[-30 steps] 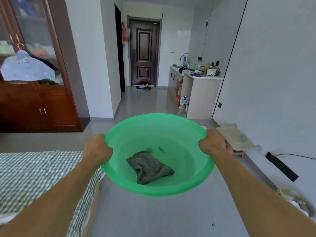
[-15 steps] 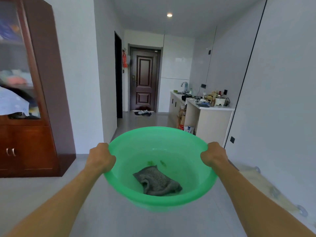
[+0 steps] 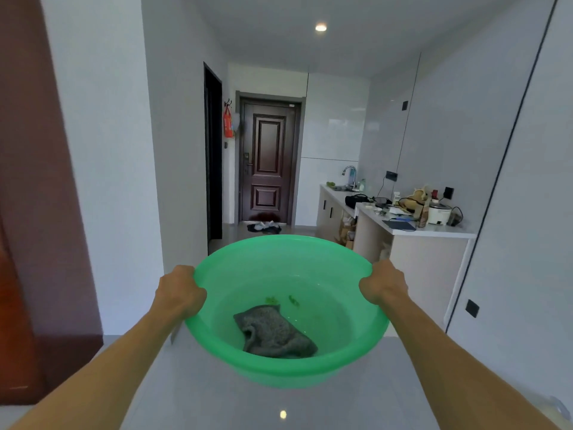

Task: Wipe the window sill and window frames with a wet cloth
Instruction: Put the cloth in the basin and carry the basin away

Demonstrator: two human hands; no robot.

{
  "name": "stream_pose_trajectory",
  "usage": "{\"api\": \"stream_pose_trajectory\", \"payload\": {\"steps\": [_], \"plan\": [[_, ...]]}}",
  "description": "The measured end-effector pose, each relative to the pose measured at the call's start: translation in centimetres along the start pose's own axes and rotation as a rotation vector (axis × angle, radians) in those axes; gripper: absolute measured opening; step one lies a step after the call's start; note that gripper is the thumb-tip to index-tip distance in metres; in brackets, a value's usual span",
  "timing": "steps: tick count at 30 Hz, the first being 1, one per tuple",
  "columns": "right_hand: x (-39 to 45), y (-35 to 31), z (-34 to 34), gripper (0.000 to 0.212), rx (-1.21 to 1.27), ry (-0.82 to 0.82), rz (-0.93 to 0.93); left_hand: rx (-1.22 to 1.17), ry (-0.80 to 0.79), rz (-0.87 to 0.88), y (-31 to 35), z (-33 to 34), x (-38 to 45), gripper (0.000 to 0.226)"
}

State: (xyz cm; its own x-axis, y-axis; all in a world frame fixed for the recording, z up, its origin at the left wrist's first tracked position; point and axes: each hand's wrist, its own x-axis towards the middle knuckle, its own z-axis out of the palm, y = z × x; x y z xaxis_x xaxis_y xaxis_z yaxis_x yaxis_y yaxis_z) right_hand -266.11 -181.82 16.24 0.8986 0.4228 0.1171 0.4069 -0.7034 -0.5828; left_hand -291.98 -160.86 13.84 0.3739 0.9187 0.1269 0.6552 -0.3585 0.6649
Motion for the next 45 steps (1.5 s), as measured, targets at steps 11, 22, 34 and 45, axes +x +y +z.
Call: {"api": "stream_pose_trajectory", "payload": {"steps": [11, 22, 34, 45], "plan": [[34.1, -10.6, 11.1, 0.019, 0.021, 0.003, 0.016, -0.024, -0.014, 0.056, 6.9, 10.1, 36.6, 0.031], [69.5, -21.1, 23.5, 0.029, 0.078, 0.022, 0.031, -0.043, -0.009, 0.025, 14.0, 20.9, 72.4, 0.031], [109.6, -31.1, 36.1, 0.003, 0.041, -0.001, 0.006, -0.023, 0.002, 0.033, 21.9, 35.2, 112.7, 0.018], [146.5, -35.4, 46.2, 0.006, 0.061, 0.068, 0.145, 0.067, -0.068, 0.166, 34.4, 52.2, 150.4, 0.028]]}}
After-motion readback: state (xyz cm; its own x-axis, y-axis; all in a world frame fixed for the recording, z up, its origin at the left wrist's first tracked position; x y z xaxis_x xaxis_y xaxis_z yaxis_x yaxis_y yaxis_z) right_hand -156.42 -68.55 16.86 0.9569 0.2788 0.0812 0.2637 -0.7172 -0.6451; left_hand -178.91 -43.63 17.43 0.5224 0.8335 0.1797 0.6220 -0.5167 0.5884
